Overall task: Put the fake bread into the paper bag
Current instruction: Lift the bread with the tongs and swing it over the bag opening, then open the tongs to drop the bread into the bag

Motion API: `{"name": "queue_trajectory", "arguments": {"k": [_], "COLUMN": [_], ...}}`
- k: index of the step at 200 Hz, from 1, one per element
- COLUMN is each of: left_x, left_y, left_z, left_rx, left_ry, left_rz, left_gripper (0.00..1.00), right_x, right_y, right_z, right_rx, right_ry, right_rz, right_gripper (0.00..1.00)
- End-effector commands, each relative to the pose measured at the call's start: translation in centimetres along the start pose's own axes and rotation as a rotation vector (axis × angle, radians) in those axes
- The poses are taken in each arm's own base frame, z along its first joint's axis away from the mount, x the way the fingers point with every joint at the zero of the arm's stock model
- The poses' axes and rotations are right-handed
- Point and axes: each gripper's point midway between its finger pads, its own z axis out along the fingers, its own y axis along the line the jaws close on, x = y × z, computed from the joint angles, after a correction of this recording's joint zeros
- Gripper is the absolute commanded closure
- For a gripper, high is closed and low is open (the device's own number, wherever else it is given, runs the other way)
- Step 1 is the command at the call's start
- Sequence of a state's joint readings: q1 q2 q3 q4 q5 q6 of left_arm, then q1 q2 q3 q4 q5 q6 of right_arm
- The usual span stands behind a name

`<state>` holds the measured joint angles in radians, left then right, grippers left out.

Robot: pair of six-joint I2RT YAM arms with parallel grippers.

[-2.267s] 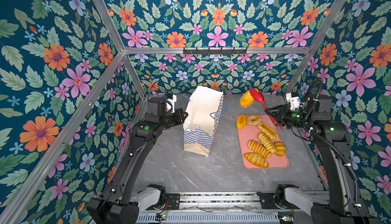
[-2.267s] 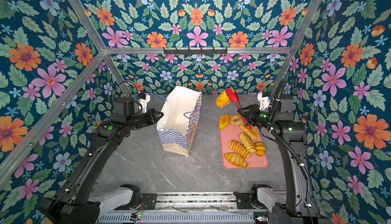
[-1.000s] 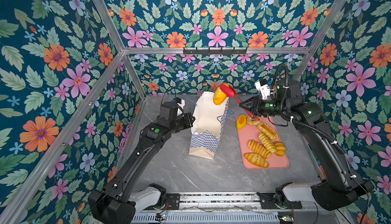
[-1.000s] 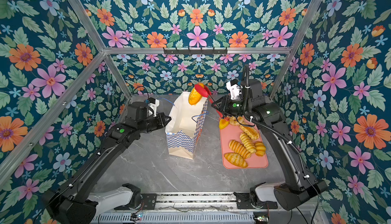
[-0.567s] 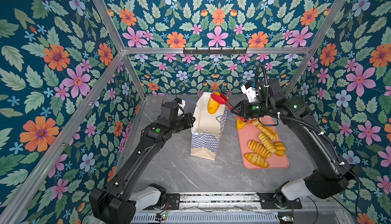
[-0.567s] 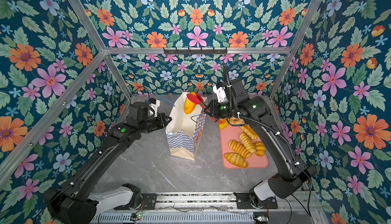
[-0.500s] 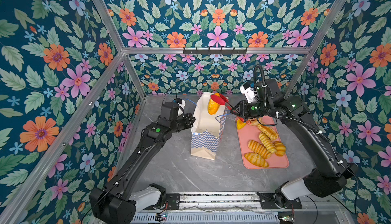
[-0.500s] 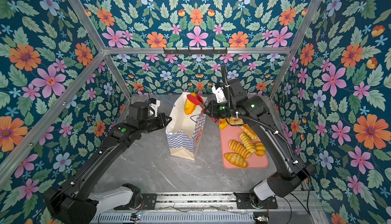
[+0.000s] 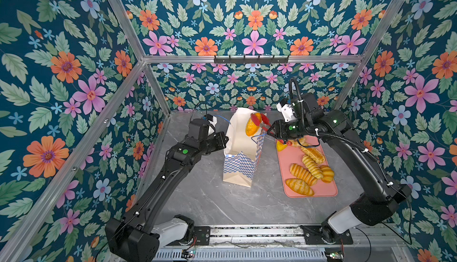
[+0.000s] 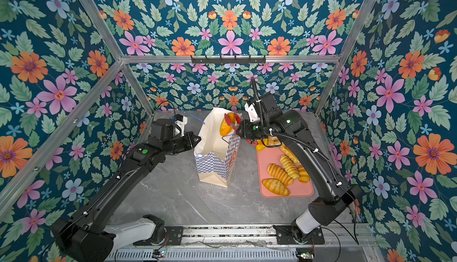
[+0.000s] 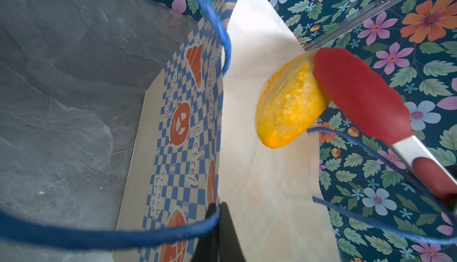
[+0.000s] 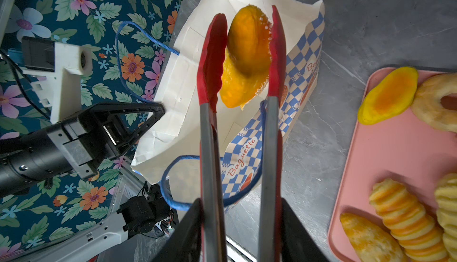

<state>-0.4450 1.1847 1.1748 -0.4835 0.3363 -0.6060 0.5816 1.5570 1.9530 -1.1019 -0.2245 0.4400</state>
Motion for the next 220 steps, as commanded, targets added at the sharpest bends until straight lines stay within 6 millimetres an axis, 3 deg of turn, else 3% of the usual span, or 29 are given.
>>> {"name": "queue_trajectory", "arguments": {"k": [1, 75, 115, 170, 187, 220], "left_x": [-0.7, -0.8, -1.5, -1.6, -1.3, -1.2], "left_y": [-0.6, -0.1, 0.7, 1.5, 1.8, 2.1], "left_z": [-0.1, 0.2, -0.5, -0.8, -0.7, -0.8], "left_rx": [0.02, -0.003, -0.063, -0.11, -0.119, -0.132], "left_ry": [-0.025, -0.027, -0.068, -0.076, -0.07, -0.071], "left_rz": [0.009, 0.009, 0.014, 0.027, 0.028, 0.03], "left_gripper": [1.0, 1.0, 1.0, 1.0, 1.0, 0.88], "right_x": [-0.6, -1.5, -2.7, -2.9, -2.1, -0.4], "right_y": [0.3, 0.9, -0.2, -5.4, -7.1, -10.4], "right_z": [-0.2, -1.0, -3.6, -6.7, -6.4, -4.7], "right_rx": [-0.007, -0.027, 0.029, 0.007, 0.013, -0.003], "right_ry": [-0.021, -0.072, -0.178, -0.266, -0.258, -0.228], "right_rz": [-0.019, -0.018, -0.014, 0.176, 0.23, 0.354], "right_gripper": [0.5, 0.49, 0.5, 0.52, 0.52, 0.53]}}
